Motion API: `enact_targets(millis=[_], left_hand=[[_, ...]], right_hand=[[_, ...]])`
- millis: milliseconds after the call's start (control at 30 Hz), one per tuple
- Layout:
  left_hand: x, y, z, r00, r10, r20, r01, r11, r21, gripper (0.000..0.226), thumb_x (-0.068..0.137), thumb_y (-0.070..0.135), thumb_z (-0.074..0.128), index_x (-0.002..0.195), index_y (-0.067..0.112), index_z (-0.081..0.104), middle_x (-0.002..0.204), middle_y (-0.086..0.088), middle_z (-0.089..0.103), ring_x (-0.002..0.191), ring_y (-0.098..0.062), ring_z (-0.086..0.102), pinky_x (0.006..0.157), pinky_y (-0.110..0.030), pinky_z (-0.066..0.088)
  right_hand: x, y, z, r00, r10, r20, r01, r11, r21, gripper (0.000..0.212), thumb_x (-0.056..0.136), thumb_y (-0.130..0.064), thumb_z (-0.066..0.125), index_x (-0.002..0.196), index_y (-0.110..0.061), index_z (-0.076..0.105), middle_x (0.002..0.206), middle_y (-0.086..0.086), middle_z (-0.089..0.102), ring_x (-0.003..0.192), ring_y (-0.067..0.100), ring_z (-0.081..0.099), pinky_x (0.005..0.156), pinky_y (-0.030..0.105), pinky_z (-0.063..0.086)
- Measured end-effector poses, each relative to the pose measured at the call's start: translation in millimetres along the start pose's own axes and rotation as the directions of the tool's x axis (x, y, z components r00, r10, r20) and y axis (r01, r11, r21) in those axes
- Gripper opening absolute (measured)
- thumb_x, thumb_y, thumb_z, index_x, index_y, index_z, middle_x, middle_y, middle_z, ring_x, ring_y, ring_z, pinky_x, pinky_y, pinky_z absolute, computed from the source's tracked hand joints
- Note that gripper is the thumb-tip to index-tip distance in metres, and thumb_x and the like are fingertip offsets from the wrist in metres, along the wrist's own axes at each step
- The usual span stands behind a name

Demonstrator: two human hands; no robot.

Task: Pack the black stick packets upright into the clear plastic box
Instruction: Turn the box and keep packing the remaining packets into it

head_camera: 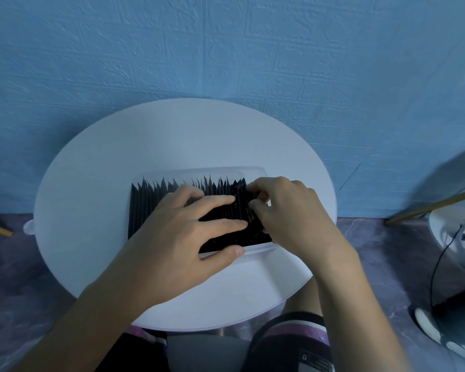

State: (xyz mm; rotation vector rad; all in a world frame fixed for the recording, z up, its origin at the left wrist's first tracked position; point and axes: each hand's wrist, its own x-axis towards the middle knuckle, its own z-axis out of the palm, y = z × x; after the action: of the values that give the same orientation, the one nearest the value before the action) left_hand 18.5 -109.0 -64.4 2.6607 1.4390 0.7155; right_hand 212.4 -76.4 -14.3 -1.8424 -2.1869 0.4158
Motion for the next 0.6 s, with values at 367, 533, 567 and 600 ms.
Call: enact_targets(millis=[367, 533, 567, 600], left_hand=[[1.2, -0.7, 0.6, 1.0, -0.009, 0.009, 0.009, 1.0, 0.005, 0.041, 0.094, 0.062, 0.05, 0.125, 0.044, 0.07, 0.143, 0.016, 0.056, 0.112, -0.02, 0.049, 0.094, -0.046, 0.047], [3.8, -2.7, -0.5, 1.0, 0.009, 0.005, -0.009, 1.0, -0.006, 0.04, 0.094, 0.063, 0.05, 0.123, 0.045, 0.071, 0.141, 0.016, 0.058, 0.111, -0.02, 0.05, 0.094, -0.045, 0.047], [4.2, -3.2, -0.7, 1.0, 0.009, 0.008, -0.009, 1.0, -0.009, 0.04, 0.093, 0.063, 0.05, 0.123, 0.045, 0.071, 0.141, 0.016, 0.058, 0.11, -0.02, 0.049, 0.094, -0.045, 0.047], [5.1, -3.8, -0.8, 1.0, 0.008, 0.008, -0.008, 1.0, -0.011, 0.04, 0.093, 0.063, 0.05, 0.123, 0.045, 0.071, 0.141, 0.016, 0.057, 0.11, -0.02, 0.049, 0.095, -0.045, 0.047]], right_hand=[[-7.3, 4.1, -0.9, 0.999, 0.022, 0.024, -0.024, 0.997, 0.074, 0.022, 0.1, -0.023, 0.052, 0.117, -0.025, 0.066, 0.098, -0.004, 0.073, 0.085, 0.025, 0.068, 0.084, 0.039, 0.052], [-9.7, 5.6, -8.3, 0.993, 0.059, 0.1, -0.073, 0.987, 0.143, 0.025, 0.098, -0.027, 0.059, 0.122, -0.028, 0.065, 0.093, -0.012, 0.071, 0.081, 0.018, 0.067, 0.085, 0.035, 0.053], [-9.5, 5.0, -8.7, 0.993, 0.057, 0.106, -0.072, 0.987, 0.143, 0.026, 0.098, -0.027, 0.059, 0.123, -0.028, 0.065, 0.095, -0.011, 0.071, 0.083, 0.018, 0.067, 0.085, 0.035, 0.053], [-8.7, 4.2, -8.9, 0.993, 0.054, 0.106, -0.069, 0.987, 0.143, 0.026, 0.098, -0.027, 0.06, 0.123, -0.028, 0.065, 0.096, -0.011, 0.071, 0.084, 0.019, 0.067, 0.085, 0.036, 0.053]])
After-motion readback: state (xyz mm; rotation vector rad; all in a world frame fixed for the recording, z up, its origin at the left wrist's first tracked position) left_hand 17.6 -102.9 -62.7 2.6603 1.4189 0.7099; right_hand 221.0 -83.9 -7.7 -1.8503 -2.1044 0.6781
